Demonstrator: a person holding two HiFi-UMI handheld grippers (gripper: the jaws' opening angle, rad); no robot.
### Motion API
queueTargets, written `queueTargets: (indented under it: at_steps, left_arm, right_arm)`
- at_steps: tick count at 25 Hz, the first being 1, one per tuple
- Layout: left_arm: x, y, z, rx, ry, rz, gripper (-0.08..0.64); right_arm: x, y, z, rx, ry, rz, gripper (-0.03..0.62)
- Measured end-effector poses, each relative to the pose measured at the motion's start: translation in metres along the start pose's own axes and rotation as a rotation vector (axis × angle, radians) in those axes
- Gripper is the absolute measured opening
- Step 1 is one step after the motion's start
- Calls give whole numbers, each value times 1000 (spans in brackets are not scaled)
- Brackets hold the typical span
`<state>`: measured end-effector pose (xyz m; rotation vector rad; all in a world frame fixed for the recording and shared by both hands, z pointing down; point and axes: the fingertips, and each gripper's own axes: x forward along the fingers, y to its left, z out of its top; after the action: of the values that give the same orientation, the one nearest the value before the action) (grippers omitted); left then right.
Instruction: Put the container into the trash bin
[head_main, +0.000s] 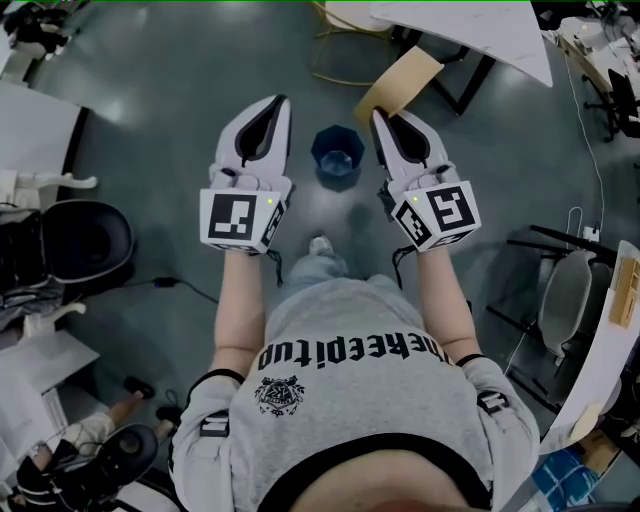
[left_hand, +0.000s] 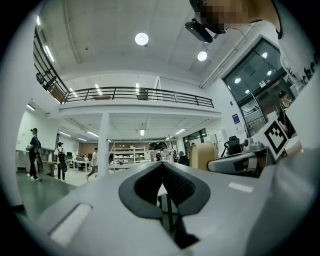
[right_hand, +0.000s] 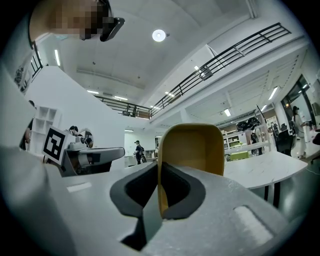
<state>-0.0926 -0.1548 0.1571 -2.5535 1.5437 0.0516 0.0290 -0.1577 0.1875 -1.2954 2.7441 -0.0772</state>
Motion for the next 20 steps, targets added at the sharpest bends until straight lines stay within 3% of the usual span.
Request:
queueTargets:
  at_steps: [13,20]
  left_arm:
    - [36,50,-13,-2,-7,-72,20]
    - [48,64,-34,-28,10,-75,18]
  right_arm:
    - [55,-13,-10,14,1,-74,21]
    - [71,-23,-26,31,32,-83,23]
